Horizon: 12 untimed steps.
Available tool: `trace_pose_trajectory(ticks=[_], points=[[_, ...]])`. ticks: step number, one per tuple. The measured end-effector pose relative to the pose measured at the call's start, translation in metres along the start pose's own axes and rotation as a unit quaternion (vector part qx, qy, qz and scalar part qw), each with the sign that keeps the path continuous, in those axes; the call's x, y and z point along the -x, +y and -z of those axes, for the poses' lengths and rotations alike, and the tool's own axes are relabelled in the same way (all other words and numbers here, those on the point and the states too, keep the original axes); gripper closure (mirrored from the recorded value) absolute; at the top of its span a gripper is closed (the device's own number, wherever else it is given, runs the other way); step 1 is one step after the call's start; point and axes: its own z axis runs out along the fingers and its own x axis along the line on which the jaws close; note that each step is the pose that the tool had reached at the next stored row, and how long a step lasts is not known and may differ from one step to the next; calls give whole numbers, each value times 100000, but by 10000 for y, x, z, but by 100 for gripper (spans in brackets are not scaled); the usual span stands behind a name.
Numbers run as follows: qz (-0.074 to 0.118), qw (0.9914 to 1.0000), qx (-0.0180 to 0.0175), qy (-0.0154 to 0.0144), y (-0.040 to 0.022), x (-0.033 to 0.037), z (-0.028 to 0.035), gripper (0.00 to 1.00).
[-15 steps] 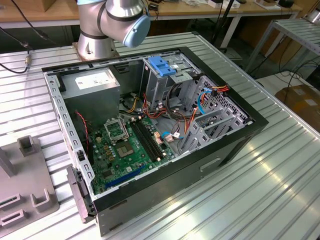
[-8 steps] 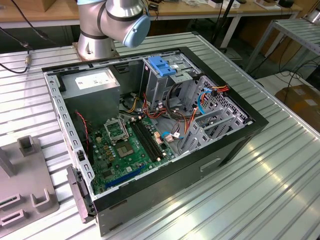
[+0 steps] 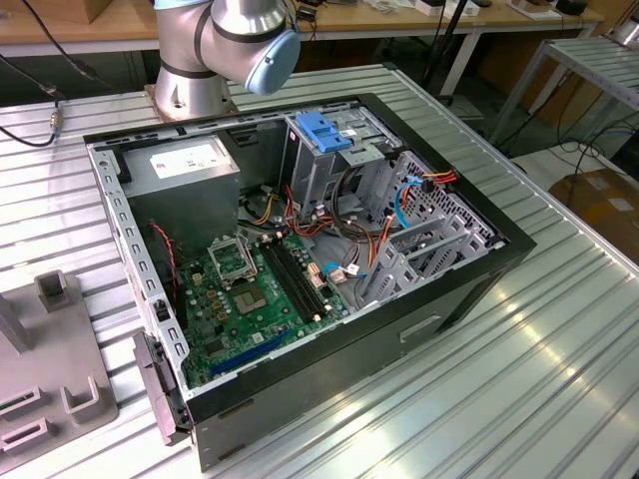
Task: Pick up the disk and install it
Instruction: 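Pick up the disk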
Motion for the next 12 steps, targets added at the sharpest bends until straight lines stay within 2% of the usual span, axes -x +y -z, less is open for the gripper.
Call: trace_pose_trajectory(ticks=[2, 7, 12], points=[[1496, 99989, -24, 66, 0, 0, 1, 90], [3628, 99934, -55, 156, 0, 0, 1, 90], [5842, 99829, -84, 246, 0, 0, 0, 90]])
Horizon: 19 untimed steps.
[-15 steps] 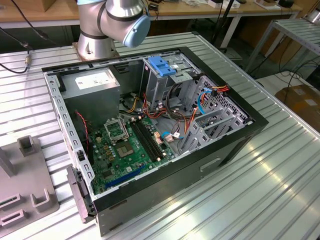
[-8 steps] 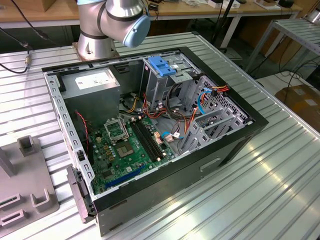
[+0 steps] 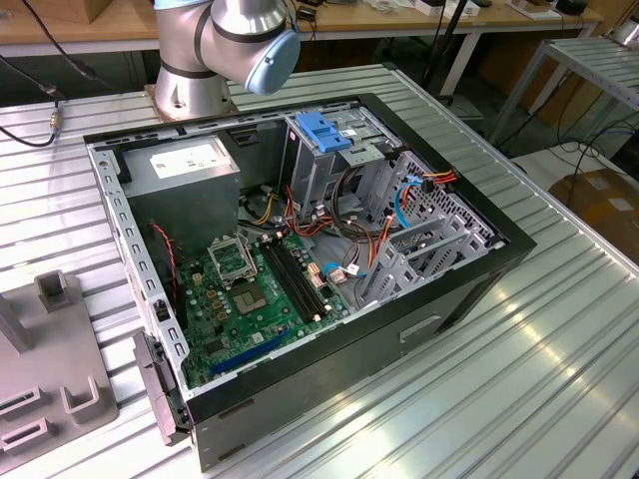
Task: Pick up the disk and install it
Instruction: 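Pick up the disk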
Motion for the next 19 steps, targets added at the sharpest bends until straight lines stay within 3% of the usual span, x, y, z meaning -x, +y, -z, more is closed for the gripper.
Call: trace_pose_trajectory(ticks=[6, 12, 19], points=[[3402, 99942, -50, 144, 0, 0, 0, 90], [6730, 99773, -98, 280, 0, 0, 0, 90], [10802, 99414, -157, 449, 0, 0, 0, 90]])
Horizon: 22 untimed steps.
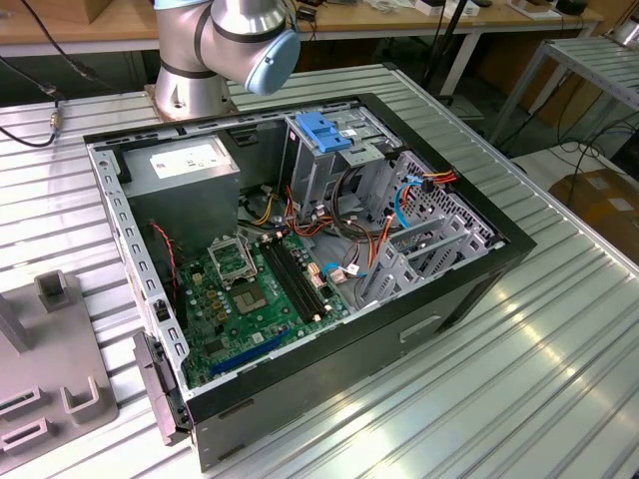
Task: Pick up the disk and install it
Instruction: 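Pick up the disk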
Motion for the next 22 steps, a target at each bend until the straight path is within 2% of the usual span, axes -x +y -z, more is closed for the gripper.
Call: trace_pose_trajectory(ticks=[2, 10, 14, 17, 22], points=[[567, 99998, -8, 24, 0, 0, 0, 90], [911, 99996, -16, 38, 0, 0, 0, 90], [2428, 99970, -45, 103, 0, 0, 0, 90], [4729, 99888, -99, 206, 0, 0, 0, 90], [8619, 99627, -175, 371, -1, 0, 0, 90]])
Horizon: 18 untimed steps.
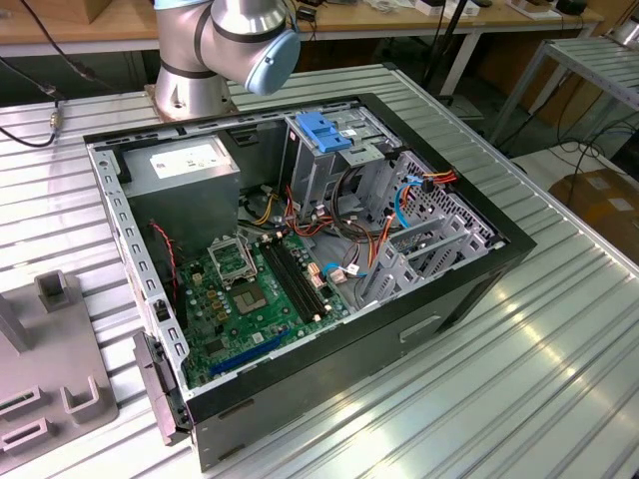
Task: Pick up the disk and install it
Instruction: 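Pick up the disk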
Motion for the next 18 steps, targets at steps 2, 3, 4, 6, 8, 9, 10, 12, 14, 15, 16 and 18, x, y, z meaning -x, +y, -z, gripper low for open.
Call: trace_pose_trajectory(ticks=[2, 3, 4, 6, 8, 9, 10, 12, 14, 15, 16, 18], points=[[1859, 99983, -26, 77, 0, 0, 0, 90], [2566, 99967, -37, 109, 0, 0, 0, 90], [3494, 99939, -54, 143, 0, 0, 0, 90], [5022, 99874, -76, 204, 0, 0, 0, 90], [6504, 99788, -96, 263, 0, 0, 0, 90], [7231, 99738, -109, 293, 0, 0, 0, 90], [8621, 99627, -129, 352, 0, 0, 0, 90], [10270, 99470, -154, 416, 0, 0, 0, 90], [12282, 99241, -183, 499, 0, 0, 0, 90], [12872, 99167, -193, 522, 0, 0, 0, 90], [13479, 99086, -202, 546, 0, 0, 0, 90], [16911, 98557, -251, 684, 0, 0, 0, 90]])
